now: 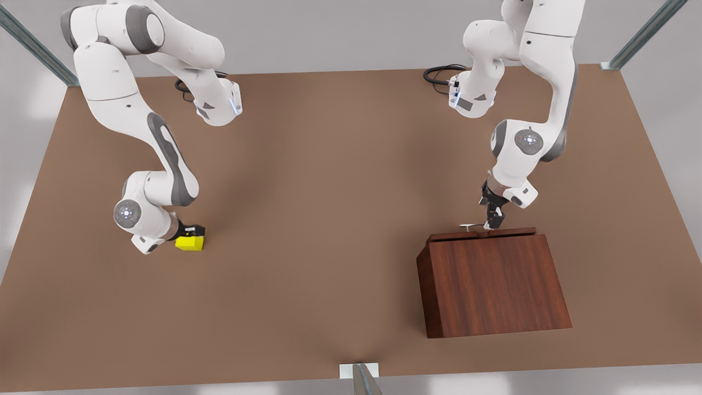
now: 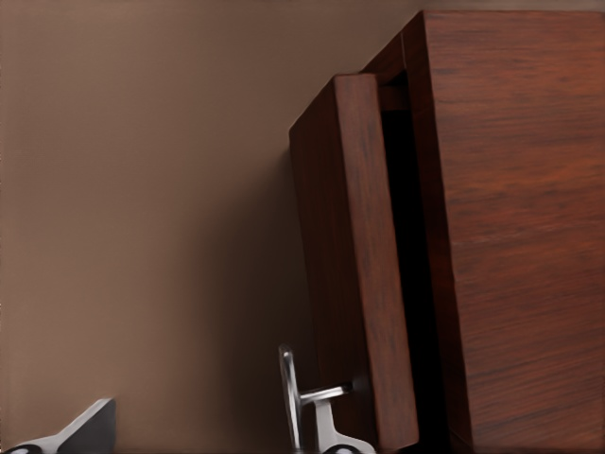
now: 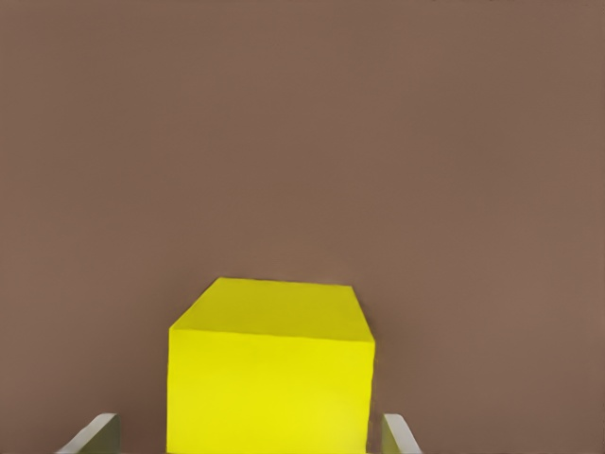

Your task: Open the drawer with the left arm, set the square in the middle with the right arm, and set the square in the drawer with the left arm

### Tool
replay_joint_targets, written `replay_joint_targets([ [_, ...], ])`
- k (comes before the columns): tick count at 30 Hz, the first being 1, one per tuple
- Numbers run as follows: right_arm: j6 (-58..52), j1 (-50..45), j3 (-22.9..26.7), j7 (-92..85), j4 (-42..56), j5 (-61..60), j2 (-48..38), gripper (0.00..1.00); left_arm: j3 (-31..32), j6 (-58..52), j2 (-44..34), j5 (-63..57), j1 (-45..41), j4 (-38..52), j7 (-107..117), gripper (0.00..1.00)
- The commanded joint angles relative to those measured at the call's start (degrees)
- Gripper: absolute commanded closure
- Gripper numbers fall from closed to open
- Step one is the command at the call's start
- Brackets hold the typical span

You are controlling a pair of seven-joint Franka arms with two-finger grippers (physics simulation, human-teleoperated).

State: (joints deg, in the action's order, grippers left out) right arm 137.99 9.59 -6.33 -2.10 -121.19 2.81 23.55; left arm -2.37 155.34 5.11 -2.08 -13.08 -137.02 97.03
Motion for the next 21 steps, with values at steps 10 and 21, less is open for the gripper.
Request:
replay_joint_targets([
  [10,-1.1,-0.6,0.0,0.7,0.0,0.0,0.8,0.0,0.0,-3.9,-0.7,0.2,-0.9,-0.1,1.9,0.0],
  [21,1.3,0.7,0.1,-0.1,1.8,0.2,4.0,0.05,0.0,-8.5,-2.3,0.0,-0.9,-0.1,2.1,0.0],
])
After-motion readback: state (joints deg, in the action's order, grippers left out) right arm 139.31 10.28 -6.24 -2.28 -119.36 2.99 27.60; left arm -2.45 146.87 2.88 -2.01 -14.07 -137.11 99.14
